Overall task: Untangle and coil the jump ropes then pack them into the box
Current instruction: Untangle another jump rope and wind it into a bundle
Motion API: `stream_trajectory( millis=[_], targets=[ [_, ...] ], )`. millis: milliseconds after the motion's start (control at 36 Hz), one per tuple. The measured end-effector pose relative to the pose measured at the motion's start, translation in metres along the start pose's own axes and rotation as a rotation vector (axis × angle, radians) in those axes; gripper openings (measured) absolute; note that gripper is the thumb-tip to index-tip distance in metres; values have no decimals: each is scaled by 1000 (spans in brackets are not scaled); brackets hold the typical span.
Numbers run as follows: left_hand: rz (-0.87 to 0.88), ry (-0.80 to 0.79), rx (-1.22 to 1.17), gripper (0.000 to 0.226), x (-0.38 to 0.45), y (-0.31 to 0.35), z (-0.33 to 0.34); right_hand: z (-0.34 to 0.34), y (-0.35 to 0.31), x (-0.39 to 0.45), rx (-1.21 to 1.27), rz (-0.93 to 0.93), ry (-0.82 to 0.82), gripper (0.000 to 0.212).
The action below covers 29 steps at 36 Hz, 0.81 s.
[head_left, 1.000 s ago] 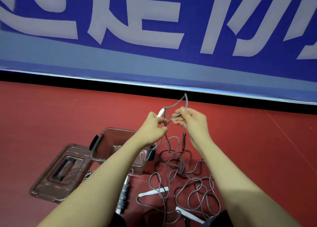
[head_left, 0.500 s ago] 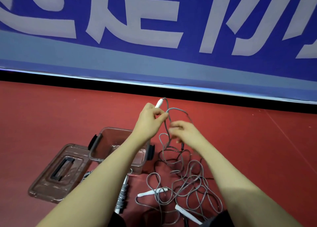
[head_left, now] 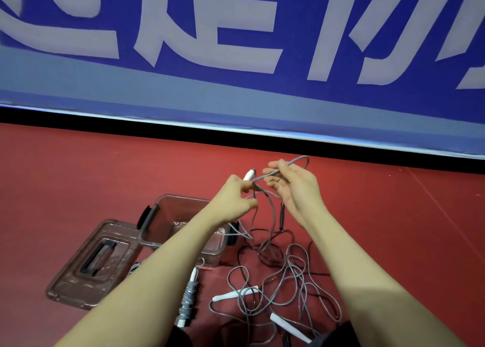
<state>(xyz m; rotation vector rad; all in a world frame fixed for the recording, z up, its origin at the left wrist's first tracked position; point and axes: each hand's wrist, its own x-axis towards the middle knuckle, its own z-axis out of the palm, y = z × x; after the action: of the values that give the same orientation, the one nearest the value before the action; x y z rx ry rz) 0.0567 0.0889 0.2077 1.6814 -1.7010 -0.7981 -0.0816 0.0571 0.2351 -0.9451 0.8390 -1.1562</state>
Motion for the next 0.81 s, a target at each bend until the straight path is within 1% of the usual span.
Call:
stream_trajectory(
  millis=[56, 83, 194, 333, 417, 528, 556, 583, 611, 639, 694, 722, 750, 806],
  targets=[
    [56, 31, -45, 13, -2, 0, 2, 2, -6, -1, 109, 8, -7, 23],
    [84, 63, -79, 12, -3, 1, 2, 2, -8, -1, 153, 13, -2, 23],
    [121, 172, -157, 20, 1, 7, 5, 3, -11, -2, 260, 49, 17, 23],
    [107, 258, -156, 21, 5, 7, 10, 3, -16, -6, 211, 86, -27, 25],
    [106, 266, -148, 11, 6, 9, 10, 2, -16, -6, 243, 95, -36, 24],
    [45, 308, -79, 22, 8, 5, 9, -3, -15, -1, 340, 53, 8, 20],
    [36, 319, -69, 24, 9, 4, 8, -5, -13, 1, 300, 53, 8, 19],
    [31, 331, -69, 24, 9, 4, 6, -7, -9, 2, 195, 62, 0, 21],
    [31, 345, -70, 24, 9, 5, 3, -10, -5, 3, 6, 76, -13, 25],
    [36, 361, -67, 25, 10, 6, 0, -12, 0, 3, -252, 87, -40, 29],
    [52, 395, -50, 27, 10, 10, -5, -17, 12, 2, -764, 99, -155, 33],
    [60, 412, -42, 30, 10, 12, -7, -19, 17, 0, -940, 113, -227, 32],
    [64, 431, -35, 32, 11, 13, -9, -21, 22, -2, -1040, 133, -286, 28],
    [68, 474, -12, 36, 11, 14, -12, -19, 26, -6, -1047, 195, -337, 12]
  ],
)
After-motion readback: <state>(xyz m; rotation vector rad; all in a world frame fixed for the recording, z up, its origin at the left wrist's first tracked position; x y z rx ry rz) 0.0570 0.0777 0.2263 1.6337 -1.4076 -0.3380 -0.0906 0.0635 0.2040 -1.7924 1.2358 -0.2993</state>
